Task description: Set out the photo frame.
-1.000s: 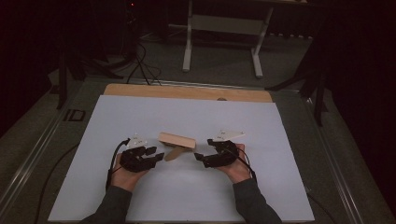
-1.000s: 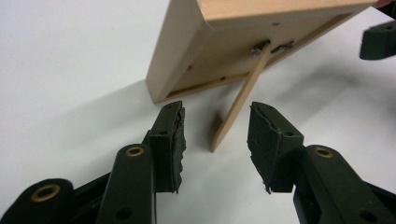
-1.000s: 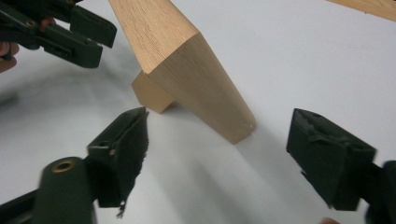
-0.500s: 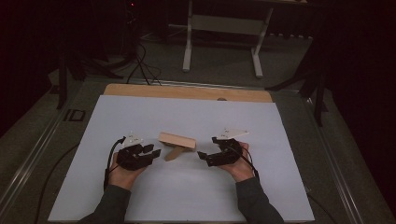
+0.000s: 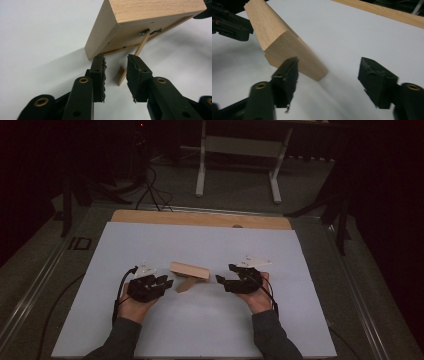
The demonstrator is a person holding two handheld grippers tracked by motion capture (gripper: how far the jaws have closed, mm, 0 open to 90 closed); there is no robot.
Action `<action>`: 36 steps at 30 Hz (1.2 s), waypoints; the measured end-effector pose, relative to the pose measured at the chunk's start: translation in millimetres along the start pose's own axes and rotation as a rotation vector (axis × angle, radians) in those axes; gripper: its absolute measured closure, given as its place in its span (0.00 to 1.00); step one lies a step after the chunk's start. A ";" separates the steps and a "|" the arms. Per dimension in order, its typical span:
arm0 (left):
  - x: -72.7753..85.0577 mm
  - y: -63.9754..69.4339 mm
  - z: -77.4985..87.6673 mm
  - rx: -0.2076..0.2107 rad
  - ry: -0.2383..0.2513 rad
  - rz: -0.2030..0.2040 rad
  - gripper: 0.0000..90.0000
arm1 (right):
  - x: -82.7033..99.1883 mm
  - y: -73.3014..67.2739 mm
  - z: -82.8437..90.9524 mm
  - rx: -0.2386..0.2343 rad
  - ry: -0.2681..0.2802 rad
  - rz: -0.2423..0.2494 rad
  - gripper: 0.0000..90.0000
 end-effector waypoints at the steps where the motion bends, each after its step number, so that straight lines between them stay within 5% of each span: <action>1: 0.1 0.7 0.2 -0.001 0.000 -0.007 0.77 | -0.2 -1.0 0.1 0.008 0.003 0.004 0.43; 4: 0.3 3.2 0.8 -0.004 0.004 -0.022 0.79 | -1.5 -2.6 -0.1 0.031 0.011 0.019 0.52; 7: -0.4 3.8 0.5 0.016 0.003 -0.031 0.85 | -2.5 -3.6 0.1 0.040 0.020 0.022 0.71; 15: -1.7 5.5 -0.3 -0.012 0.003 -0.051 0.99 | -4.6 -4.8 -2.6 0.062 0.045 0.006 0.99; 36: -5.8 8.9 -4.6 -0.041 0.016 -0.068 1.00 | -7.6 0.3 -16.9 0.050 0.055 -0.045 1.00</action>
Point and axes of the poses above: each handheld gripper's, and its own axes: z roughly backward along the jaws, x roughly out of its underside, y roughly to its right, the point moved 3 cm from there along -z, roughly forward along the jaws, and after that the axes turned 5 degrees about z, right-handed, at the moved point
